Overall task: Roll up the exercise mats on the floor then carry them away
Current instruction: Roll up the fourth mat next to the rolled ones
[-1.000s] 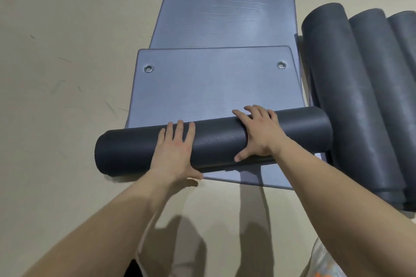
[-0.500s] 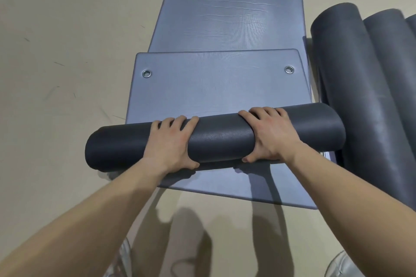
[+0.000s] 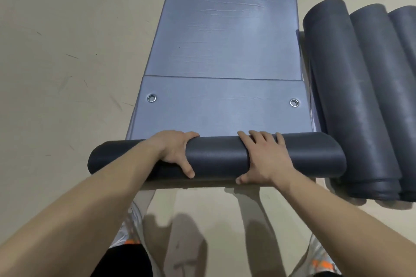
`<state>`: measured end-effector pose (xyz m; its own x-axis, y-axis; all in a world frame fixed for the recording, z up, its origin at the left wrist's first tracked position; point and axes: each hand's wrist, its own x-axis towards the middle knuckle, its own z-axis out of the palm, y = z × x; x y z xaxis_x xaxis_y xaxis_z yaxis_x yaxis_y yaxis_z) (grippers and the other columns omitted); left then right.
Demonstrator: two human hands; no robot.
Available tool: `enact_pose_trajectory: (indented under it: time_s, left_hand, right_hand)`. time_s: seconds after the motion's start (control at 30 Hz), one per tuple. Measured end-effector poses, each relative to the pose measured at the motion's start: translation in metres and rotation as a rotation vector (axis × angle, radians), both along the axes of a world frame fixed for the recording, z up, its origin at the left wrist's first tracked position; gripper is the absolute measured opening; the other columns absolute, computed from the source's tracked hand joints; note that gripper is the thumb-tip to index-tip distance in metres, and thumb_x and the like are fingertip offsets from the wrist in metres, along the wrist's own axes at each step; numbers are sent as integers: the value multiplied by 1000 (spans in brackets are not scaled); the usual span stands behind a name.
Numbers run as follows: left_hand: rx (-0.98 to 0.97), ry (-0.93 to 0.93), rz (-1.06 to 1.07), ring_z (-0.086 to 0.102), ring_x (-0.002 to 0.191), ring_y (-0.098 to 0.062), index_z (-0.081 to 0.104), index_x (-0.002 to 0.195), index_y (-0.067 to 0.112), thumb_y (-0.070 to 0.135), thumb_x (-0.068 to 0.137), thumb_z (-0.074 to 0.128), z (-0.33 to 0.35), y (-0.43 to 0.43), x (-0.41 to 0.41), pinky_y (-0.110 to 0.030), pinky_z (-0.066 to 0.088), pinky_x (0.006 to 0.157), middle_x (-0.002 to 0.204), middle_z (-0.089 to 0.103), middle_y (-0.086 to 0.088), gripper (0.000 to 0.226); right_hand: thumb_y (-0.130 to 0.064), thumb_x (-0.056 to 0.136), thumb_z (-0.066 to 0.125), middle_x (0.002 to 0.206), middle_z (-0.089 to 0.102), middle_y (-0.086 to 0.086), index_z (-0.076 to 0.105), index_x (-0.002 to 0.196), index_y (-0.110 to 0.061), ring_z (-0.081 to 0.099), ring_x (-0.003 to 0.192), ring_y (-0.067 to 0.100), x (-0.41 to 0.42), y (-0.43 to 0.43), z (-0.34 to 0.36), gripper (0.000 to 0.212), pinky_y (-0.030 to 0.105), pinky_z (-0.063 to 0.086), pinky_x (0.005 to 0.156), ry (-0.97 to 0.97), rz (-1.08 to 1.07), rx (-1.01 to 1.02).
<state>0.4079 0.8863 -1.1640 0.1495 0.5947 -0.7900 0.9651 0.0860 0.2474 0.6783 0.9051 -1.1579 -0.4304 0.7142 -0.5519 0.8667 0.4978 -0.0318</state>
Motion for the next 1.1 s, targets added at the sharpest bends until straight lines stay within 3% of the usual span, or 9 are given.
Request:
enact_pose_trajectory:
  time_s: [0.1, 0.17, 0.27, 0.33, 0.5, 0.63, 0.77, 0.93, 1.1]
  left_hand:
    - [-48, -19, 52, 56, 121, -23, 36, 149, 44, 72, 44, 89, 2, 14, -7, -41, 46, 105, 138, 59, 9, 121]
    - [109, 53, 97, 55, 124, -23, 37, 150, 40, 84, 48, 79, 4, 6, -8, -44, 44, 106, 140, 58, 8, 119]
    - [460, 248, 79, 35, 143, -29, 23, 157, 29, 93, 55, 61, -3, -30, 15, -49, 25, 120, 155, 38, 0, 127]
    - [542, 262, 101, 27, 147, -29, 19, 157, 28, 94, 55, 59, -9, -35, 24, -50, 15, 123, 158, 32, -1, 128]
    - [420, 80, 143, 38, 142, -24, 29, 157, 35, 100, 43, 56, -13, 33, -10, -48, 22, 121, 155, 41, 1, 135]
    - [582, 142, 211, 27, 149, -28, 27, 157, 36, 101, 52, 47, -28, 18, -6, -54, 14, 124, 160, 34, -3, 125]
    - [738, 316, 3, 26, 150, -41, 18, 161, 22, 87, 47, 73, -49, -7, -7, -59, 21, 121, 166, 25, -14, 142]
    - [590, 229, -46, 42, 139, -29, 17, 158, 31, 94, 45, 62, -30, 55, -27, -52, 31, 117, 158, 37, -1, 137]
    - [316, 130, 32, 57, 119, -27, 25, 156, 34, 91, 44, 74, -10, 101, -37, -47, 48, 103, 139, 55, 3, 135]
  right_hand:
    - [-81, 53, 76, 152, 38, -4, 20, 155, -35, 38, 140, 24, 0, 3, 3, 126, 53, 22, 119, 20, 23, 52]
    - [-84, 47, 75, 147, 45, -5, 25, 154, -37, 47, 131, 25, -8, 28, 8, 127, 50, 33, 112, 14, 32, -6]
    - [-86, 42, 79, 146, 49, -6, 28, 156, -40, 49, 130, 26, -22, 73, 14, 133, 49, 42, 106, 24, 10, -189]
    - [-88, 40, 77, 150, 47, -5, 29, 157, -39, 44, 135, 26, -27, 88, 13, 135, 48, 39, 111, 45, 8, -203]
    - [-104, 45, 39, 157, 42, 8, 29, 159, -31, 37, 144, 33, 10, 64, -9, 135, 52, 23, 120, 157, 47, 207]
    - [-102, 37, 50, 160, 35, 4, 17, 159, -38, 32, 147, 30, 9, 86, -18, 141, 52, 20, 121, 89, 86, 188]
    - [-101, 35, 58, 159, 35, -3, 13, 159, -41, 33, 146, 24, -7, 130, -7, 145, 49, 21, 120, 82, 72, 32]
    - [-90, 45, 75, 165, 23, 10, 8, 162, -26, 21, 152, 37, -16, 99, -28, 150, 63, 14, 122, 66, 155, 244]
    - [-77, 44, 82, 154, 37, 1, 18, 155, -34, 39, 140, 30, -30, 140, -18, 135, 55, 27, 117, 95, 170, 190]
